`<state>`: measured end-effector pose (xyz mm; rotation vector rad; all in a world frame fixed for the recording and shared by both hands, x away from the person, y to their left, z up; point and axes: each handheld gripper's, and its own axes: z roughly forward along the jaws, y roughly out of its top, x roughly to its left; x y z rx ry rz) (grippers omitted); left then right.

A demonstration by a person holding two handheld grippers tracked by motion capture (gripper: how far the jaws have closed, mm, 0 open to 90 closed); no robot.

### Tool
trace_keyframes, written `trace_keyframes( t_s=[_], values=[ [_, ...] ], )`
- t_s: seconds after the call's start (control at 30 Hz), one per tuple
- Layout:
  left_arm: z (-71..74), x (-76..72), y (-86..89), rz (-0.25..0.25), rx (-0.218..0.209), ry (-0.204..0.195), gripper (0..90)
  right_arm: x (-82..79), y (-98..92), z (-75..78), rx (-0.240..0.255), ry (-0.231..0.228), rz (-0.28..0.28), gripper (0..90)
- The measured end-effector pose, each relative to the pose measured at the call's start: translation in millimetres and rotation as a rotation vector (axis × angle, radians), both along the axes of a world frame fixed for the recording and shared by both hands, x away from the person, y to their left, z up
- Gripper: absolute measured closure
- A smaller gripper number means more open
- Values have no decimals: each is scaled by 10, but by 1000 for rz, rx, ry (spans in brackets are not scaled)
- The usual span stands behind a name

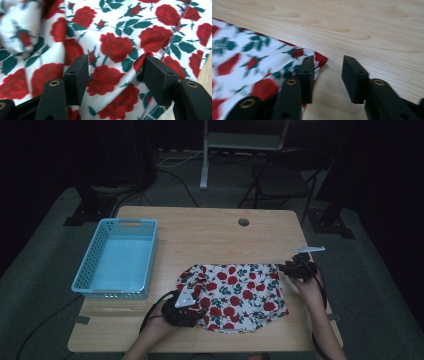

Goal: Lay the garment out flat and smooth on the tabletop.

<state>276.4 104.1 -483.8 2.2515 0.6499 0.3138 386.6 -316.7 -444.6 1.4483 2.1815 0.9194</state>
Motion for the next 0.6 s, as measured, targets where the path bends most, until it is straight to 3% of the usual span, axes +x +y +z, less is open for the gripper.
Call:
trace_keyframes(
  t_s=[0.1,0.13,0.17,0.2,0.23,0.33,0.37,0.47,0.5,0.57,0.6],
  values=[
    [7,19,15,-6,7,1,396,-131,1,100,31,-29,34,520],
    [11,25,17,-11,11,-1,396,-310,39,200,70,-52,103,472],
    [13,29,18,-16,15,-2,396,-310,39,200,70,-52,103,472],
    [18,30,19,-21,18,0,396,-497,90,254,100,-85,171,470],
    [18,30,19,-21,18,0,396,-497,90,254,100,-85,171,470],
    [23,19,31,-36,21,-24,398,-864,215,258,160,-76,337,470],
    [23,16,33,-47,20,-26,399,-924,243,247,164,-70,368,469],
    [22,9,31,-65,30,-34,424,-1071,325,205,162,-52,438,438],
    [22,8,33,-73,29,-30,441,-1216,432,136,91,-94,528,397],
    [23,9,38,-79,24,-25,468,-1244,452,117,79,-108,548,384],
    [22,15,45,-77,22,-20,468,-1282,489,71,68,-109,593,371]
  ],
)
